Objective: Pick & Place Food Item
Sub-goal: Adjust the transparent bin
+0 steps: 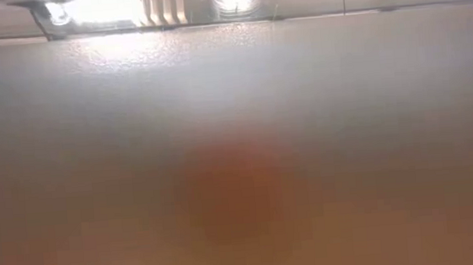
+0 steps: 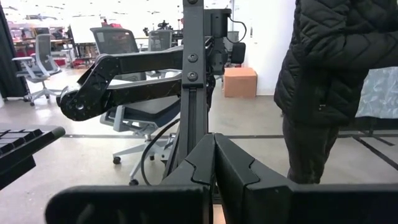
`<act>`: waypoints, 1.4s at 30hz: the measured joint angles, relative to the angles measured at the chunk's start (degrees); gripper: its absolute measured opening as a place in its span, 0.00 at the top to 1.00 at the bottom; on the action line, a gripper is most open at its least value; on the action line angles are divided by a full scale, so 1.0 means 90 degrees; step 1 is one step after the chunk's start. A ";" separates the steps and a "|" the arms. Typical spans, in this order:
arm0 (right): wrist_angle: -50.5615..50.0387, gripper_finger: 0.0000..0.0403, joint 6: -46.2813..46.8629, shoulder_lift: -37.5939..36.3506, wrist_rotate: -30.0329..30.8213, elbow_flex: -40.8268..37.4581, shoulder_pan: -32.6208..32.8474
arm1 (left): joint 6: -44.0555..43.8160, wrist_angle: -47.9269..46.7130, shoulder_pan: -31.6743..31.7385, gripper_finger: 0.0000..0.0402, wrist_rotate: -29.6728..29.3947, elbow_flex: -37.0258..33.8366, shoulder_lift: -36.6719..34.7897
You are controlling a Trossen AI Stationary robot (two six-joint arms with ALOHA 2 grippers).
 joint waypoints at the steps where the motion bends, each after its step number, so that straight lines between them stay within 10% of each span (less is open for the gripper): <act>1: 0.0000 0.98 -0.0001 0.0000 0.0000 0.0002 -0.0001 | -0.0002 -0.0020 0.0009 0.52 -0.0069 -0.0009 -0.0006; 21: -0.0001 0.98 0.0002 0.0000 0.0000 0.0001 0.0001 | 0.2152 0.2075 0.2008 0.52 -0.0572 -0.0034 0.1278; 34: -0.0001 0.98 0.0002 0.0002 0.0000 0.0000 0.0001 | -0.2761 0.0006 0.1752 0.52 0.1611 -0.0036 0.0984; 42: 0.0001 0.98 -0.0001 0.0002 0.0000 0.0002 -0.0001 | -0.1148 0.0113 0.2273 0.52 0.2327 -0.0120 0.1002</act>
